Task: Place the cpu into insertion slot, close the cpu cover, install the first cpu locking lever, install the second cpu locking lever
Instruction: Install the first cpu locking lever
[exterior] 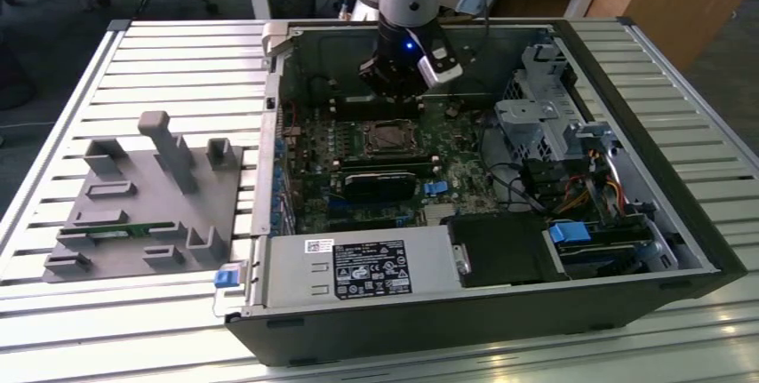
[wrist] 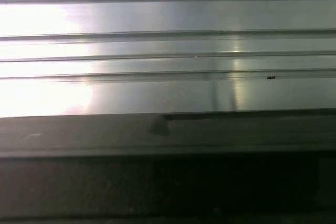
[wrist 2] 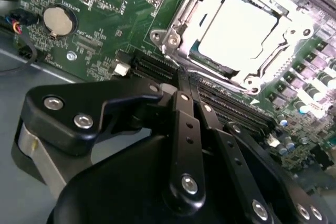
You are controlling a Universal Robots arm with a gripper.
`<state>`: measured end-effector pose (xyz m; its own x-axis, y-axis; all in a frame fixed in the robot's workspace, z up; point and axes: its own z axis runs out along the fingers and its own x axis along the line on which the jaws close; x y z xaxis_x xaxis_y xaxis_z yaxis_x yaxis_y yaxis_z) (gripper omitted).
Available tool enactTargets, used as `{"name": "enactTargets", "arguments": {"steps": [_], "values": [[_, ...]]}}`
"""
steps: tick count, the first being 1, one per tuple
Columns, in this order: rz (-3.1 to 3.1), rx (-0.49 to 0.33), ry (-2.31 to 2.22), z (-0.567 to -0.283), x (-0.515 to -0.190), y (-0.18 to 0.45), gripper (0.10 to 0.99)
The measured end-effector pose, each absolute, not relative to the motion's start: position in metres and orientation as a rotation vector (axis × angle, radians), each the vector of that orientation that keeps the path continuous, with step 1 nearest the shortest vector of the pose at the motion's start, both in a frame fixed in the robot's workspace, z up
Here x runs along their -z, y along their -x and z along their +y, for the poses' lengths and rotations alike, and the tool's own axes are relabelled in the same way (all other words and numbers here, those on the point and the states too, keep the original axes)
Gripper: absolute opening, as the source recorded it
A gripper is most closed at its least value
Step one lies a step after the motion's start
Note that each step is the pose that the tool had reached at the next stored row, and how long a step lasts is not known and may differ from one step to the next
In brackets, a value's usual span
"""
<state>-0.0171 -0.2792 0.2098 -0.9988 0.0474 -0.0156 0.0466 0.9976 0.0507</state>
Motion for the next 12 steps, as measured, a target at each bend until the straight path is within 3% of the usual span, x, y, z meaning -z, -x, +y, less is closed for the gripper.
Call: {"name": "enactTargets", "arguments": {"steps": [12], "values": [[3.123,-0.078,-0.074,-0.2841,-0.2099,0.0172,0.106]]}}
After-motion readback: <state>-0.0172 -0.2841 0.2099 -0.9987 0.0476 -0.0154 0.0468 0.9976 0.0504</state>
